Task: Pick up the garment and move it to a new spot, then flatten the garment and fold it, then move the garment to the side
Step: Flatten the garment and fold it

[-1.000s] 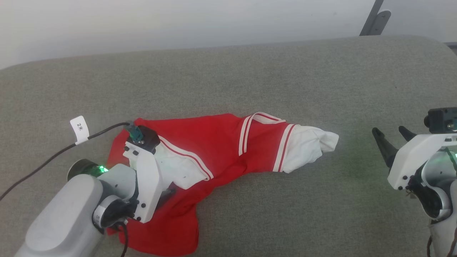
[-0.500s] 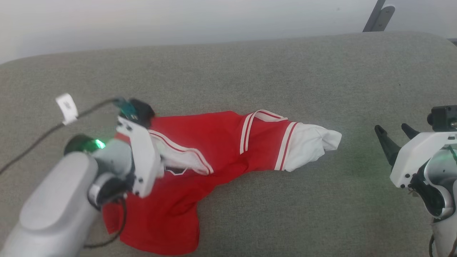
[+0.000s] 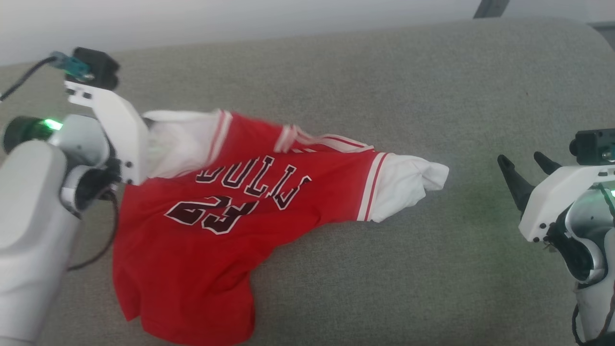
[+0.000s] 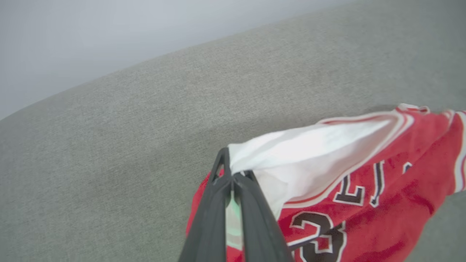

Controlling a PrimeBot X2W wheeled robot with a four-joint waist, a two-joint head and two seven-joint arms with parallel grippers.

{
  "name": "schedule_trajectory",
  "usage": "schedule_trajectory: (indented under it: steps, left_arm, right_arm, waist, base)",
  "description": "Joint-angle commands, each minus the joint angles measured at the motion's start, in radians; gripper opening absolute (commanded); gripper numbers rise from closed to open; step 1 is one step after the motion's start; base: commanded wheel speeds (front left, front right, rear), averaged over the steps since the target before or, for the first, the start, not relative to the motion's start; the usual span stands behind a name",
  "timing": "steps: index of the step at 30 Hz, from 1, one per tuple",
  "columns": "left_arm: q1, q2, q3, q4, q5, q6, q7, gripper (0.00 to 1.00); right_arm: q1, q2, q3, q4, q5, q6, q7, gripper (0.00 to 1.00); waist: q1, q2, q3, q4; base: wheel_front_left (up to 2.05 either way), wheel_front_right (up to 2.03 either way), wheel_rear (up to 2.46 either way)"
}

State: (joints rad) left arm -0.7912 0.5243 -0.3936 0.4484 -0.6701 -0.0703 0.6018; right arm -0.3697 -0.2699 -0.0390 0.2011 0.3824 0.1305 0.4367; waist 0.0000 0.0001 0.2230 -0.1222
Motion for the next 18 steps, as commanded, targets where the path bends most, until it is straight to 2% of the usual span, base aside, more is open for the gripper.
schedule_trajectory:
  steps: [1,7,18]
  left_arm:
    - [-0.014,0.007,0.006,0.005,0.007,0.004,-0.009,0.0]
    - [-0.072,0.034,0.031,0.156,0.056,0.045,-0.113,0.0]
    - [-0.124,0.061,0.044,0.428,0.096,0.097,-0.234,0.0]
  right_arm:
    - [-0.008,0.003,0.001,-0.002,-0.004,0.0,-0.007,1.0]
    - [-0.015,0.004,-0.002,-0.012,-0.008,0.0,-0.01,1.0]
    - [-0.022,0.012,-0.009,-0.019,-0.016,0.0,-0.01,1.0]
  waist:
    - [0.0,-0.0001,0.011,-0.009]
    - [0.0,-0.0001,0.048,-0.025]
    - [0.0,-0.0001,0.087,-0.021]
  base:
    - [0.0,0.0,0.0]
    - [0.0,0.0,0.0]
    - [0.0,0.0,0.0]
